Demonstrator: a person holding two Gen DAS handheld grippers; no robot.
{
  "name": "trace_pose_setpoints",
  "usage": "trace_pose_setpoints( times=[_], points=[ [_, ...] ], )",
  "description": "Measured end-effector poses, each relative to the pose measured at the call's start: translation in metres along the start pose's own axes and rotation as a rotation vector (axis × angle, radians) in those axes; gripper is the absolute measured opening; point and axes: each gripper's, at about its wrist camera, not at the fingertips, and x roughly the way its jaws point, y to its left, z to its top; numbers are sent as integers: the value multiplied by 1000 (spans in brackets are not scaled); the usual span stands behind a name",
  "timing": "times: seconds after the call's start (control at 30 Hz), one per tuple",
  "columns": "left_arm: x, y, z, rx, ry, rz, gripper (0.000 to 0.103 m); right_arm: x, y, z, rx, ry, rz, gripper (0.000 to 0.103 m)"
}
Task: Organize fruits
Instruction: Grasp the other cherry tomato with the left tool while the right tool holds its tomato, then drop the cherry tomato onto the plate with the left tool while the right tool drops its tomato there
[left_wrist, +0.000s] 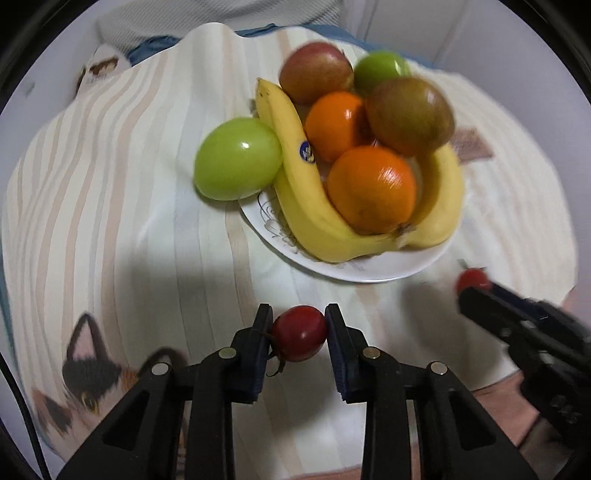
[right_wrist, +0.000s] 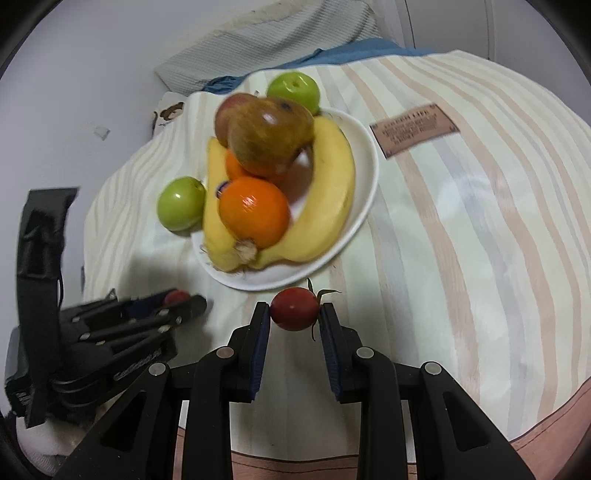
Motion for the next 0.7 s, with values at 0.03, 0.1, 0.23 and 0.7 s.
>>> trace_pose_setpoints(
  times=[0.03, 0.1, 0.23, 0.7],
  points=[
    [-6, 2, 2, -28, -4, -34, 26, -1, 2, 2, -5, -5, 8, 30],
    [-12, 4, 9, -64, -8, -79, 26, -3, 6, 6, -20, -13, 16, 30],
    [-12, 12, 34, -80, -20, -101, 26, 3, 12, 15, -36, -16, 22, 30],
    [5, 11, 80, -70, -18, -153, 26, 8, 9, 55, -87, -57, 20, 30]
  ],
)
